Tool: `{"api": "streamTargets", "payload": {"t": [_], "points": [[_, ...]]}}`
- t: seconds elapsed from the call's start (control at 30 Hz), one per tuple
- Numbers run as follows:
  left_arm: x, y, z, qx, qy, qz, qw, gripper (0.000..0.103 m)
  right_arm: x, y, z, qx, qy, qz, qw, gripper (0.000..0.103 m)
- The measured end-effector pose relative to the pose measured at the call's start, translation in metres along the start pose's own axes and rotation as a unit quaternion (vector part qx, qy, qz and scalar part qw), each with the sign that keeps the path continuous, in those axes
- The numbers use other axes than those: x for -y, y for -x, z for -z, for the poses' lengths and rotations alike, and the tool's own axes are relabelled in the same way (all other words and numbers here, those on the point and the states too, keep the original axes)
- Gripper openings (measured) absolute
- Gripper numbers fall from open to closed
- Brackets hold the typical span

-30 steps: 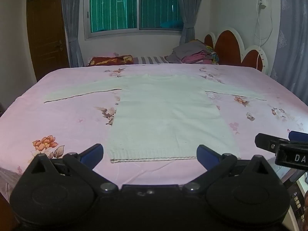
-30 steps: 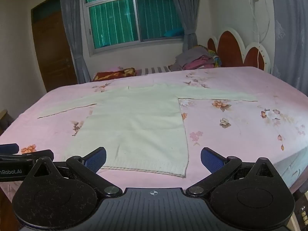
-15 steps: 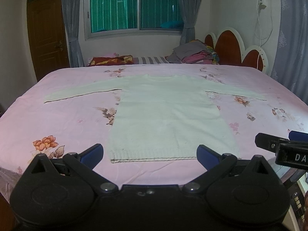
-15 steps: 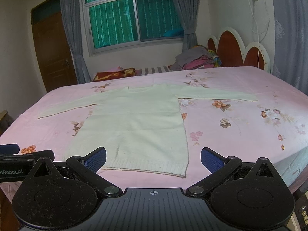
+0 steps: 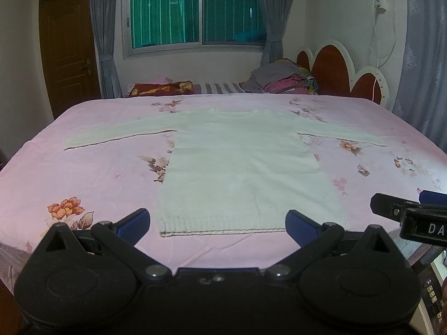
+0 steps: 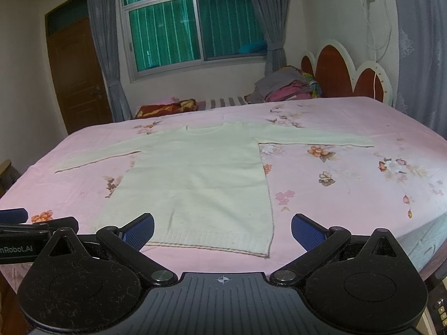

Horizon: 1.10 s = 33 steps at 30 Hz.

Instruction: Fold small clothes

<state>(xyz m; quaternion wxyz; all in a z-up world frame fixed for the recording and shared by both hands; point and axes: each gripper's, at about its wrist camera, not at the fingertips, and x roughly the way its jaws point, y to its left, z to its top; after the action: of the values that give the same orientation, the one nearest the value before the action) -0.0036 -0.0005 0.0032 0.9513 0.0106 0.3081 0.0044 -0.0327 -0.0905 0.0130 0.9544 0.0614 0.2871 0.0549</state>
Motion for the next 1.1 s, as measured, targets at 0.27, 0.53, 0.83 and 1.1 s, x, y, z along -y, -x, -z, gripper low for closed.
{"api": "streamTargets", "payload": {"t": [0.27, 0.53, 0.83, 1.1], "points": [[-0.0008, 0.0008, 0.0002, 0.000, 0.000, 0.001, 1.0000, 0.103, -0.0004, 0.0002, 0.0002, 0.000, -0.001, 0.001, 1.000, 0.103], [-0.0011, 0.0012, -0.0004, 0.002, 0.000, -0.001, 1.0000, 0.103, -0.0004, 0.0003, 0.0001, 0.000, -0.001, 0.002, 1.000, 0.103], [-0.0010, 0.0014, -0.0008, 0.002, 0.001, 0.001, 1.0000, 0.103, -0.0010, 0.0025, -0.0011, 0.000, 0.001, 0.001, 1.000, 0.103], [-0.0022, 0.0021, -0.0006, 0.003, 0.000, 0.003, 1.0000, 0.103, -0.0004, 0.0037, -0.0009, 0.000, 0.004, 0.001, 1.000, 0.103]]}}
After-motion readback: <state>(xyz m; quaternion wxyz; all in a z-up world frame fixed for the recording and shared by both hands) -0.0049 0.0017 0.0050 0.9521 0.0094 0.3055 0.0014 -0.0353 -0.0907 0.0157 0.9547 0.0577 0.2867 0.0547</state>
